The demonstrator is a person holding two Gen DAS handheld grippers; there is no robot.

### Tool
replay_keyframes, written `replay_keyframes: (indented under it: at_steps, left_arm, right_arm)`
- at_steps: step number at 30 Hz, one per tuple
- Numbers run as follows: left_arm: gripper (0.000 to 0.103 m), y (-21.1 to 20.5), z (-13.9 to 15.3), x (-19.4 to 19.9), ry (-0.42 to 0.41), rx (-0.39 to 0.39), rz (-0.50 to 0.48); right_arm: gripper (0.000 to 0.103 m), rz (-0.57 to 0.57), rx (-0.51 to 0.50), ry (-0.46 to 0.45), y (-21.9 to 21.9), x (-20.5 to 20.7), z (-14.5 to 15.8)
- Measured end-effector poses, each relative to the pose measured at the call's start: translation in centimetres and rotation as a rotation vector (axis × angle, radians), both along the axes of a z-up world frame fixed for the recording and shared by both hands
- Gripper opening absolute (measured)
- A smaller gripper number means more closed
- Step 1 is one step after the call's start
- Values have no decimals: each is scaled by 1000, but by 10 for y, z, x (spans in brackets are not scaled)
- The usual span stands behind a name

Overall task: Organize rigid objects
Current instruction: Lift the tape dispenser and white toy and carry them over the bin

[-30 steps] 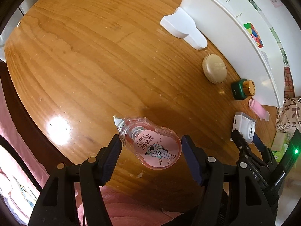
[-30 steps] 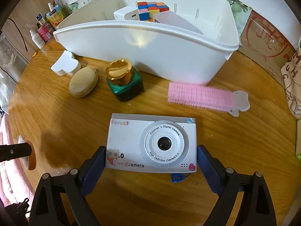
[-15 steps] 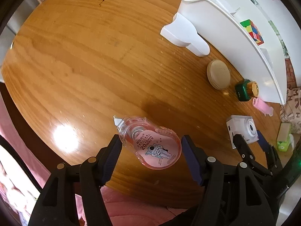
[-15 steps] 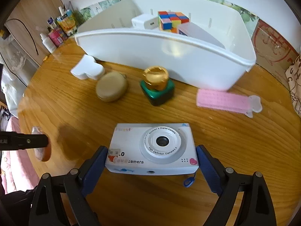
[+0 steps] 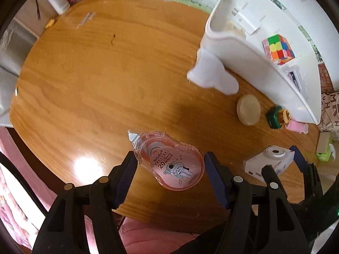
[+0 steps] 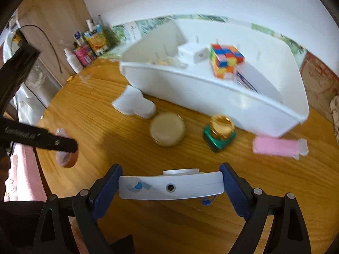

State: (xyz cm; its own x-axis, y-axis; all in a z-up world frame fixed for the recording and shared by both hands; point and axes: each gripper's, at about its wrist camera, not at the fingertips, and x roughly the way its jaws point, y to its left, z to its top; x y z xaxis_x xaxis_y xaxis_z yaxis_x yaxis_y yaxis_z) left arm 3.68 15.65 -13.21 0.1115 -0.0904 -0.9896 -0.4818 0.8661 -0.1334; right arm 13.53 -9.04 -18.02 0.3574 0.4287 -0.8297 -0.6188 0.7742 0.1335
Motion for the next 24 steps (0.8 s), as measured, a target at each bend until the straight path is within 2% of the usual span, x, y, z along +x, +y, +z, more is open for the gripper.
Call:
replay_keyframes:
  at_steps: [5,10,20,24]
  left_arm:
    - [68,13,14,28,-44,25,-47]
    - [69,-7,17,67,-100,64,-88]
    - [69,-19,49,126,-252,133,-182]
    - [69,-19,60,143,-290,122,-203]
  right_arm:
    - [92,49,13,-66,19,-7,22]
    - [92,73,25,-126,33,-9,40]
    - [92,39,77,-251,39,6,75]
    - [92,-3,95,-321,37,12,86]
